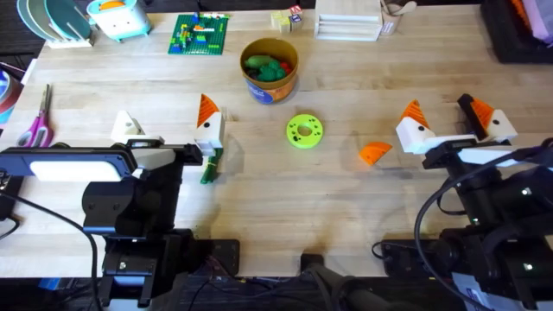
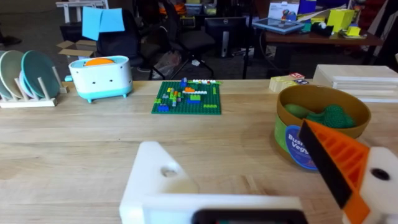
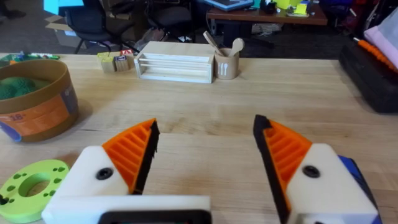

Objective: Pick up the gripper from the table and insert it into the empty holder that is missing its gripper. Then pick up a screw, insert it into the mounting hole, and use the screwdriver to tighten it. Finally, clean up the table by picking up the vegetable and placing it into the bucket.

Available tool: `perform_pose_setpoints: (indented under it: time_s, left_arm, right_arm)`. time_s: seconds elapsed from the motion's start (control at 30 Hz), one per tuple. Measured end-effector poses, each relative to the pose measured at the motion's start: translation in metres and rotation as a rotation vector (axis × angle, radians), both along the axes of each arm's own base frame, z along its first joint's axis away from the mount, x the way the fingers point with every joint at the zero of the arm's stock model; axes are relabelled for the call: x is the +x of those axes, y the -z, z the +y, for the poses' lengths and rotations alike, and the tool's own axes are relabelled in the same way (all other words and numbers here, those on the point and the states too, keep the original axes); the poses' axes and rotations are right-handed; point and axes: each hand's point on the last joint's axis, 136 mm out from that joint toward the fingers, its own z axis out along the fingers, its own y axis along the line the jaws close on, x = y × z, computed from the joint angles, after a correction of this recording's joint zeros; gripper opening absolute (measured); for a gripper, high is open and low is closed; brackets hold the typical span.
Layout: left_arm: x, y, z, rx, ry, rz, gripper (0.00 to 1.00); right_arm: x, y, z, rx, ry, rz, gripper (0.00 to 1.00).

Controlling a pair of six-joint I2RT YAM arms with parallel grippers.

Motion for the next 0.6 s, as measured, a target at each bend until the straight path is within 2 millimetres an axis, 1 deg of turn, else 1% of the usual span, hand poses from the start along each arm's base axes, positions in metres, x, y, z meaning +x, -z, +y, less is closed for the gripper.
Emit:
perform_pose_setpoints:
  time_s: [0.37, 0.47, 0.53, 0.6]
  left_arm:
    - [0.000, 0.000, 0.000, 0.000, 0.002, 0.000, 0.992]
    - [-0.001, 0.003, 0.000, 0.000, 0.002, 0.029, 0.993]
    - [-0.005, -0.003, 0.000, 0.000, 0.002, 0.057, 0.993]
    - [-0.011, -0.020, 0.000, 0.000, 0.002, 0.079, 0.990]
  right_arm:
    - [0.000, 0.002, -0.002, -0.001, 0.009, 0.010, 0.933]
    - [-0.001, 0.003, -0.003, 0.010, 0.017, 0.020, 0.933]
    - [-0.004, 0.003, -0.004, 0.038, 0.026, 0.058, 0.934]
    - [-0.010, 0.008, -0.006, 0.073, 0.044, 0.132, 0.934]
